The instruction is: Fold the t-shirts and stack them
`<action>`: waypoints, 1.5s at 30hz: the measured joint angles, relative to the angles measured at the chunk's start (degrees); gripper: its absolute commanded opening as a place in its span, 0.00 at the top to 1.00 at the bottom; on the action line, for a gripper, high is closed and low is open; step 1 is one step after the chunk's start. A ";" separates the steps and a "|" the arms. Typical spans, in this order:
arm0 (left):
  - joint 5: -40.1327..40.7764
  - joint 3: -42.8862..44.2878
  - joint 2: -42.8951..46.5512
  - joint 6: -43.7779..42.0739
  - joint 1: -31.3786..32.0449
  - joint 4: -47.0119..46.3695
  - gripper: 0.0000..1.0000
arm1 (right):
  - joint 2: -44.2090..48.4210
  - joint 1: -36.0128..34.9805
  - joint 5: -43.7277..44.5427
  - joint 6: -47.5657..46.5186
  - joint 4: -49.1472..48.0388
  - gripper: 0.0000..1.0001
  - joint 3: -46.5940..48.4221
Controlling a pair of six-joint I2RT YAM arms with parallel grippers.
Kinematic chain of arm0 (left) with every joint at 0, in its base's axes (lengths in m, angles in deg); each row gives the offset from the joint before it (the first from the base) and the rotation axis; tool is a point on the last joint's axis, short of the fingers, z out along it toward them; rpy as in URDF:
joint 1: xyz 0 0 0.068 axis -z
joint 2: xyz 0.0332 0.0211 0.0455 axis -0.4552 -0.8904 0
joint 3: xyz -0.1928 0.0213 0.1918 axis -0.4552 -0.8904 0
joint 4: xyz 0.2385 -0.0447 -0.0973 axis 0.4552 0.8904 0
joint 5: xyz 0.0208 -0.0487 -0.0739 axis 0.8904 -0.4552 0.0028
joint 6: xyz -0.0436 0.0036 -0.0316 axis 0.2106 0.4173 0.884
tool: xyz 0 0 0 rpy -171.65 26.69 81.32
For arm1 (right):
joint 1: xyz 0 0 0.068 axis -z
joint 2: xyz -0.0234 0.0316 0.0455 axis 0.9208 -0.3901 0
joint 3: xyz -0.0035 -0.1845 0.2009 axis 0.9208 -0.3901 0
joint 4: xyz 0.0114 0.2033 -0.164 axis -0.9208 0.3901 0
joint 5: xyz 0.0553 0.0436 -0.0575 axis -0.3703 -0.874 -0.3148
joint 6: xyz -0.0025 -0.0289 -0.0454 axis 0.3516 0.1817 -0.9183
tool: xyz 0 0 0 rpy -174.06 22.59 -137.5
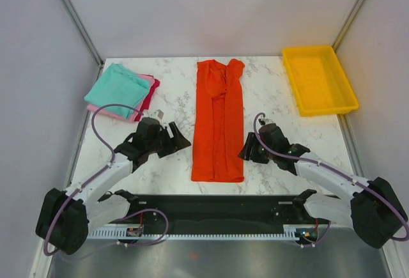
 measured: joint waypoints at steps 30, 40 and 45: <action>-2.38 -12.09 0.46 3.48 15.82 -1.53 0.45 | 2.51 -15.15 3.69 6.69 1.49 0.84 -8.66; -3.76 -12.20 -3.63 4.98 16.83 -6.73 0.57 | 2.36 -15.74 4.20 7.54 1.20 1.00 -8.66; -3.23 -12.61 -4.68 5.75 16.94 -8.41 0.78 | 2.38 -16.02 4.42 7.56 1.20 1.00 -8.66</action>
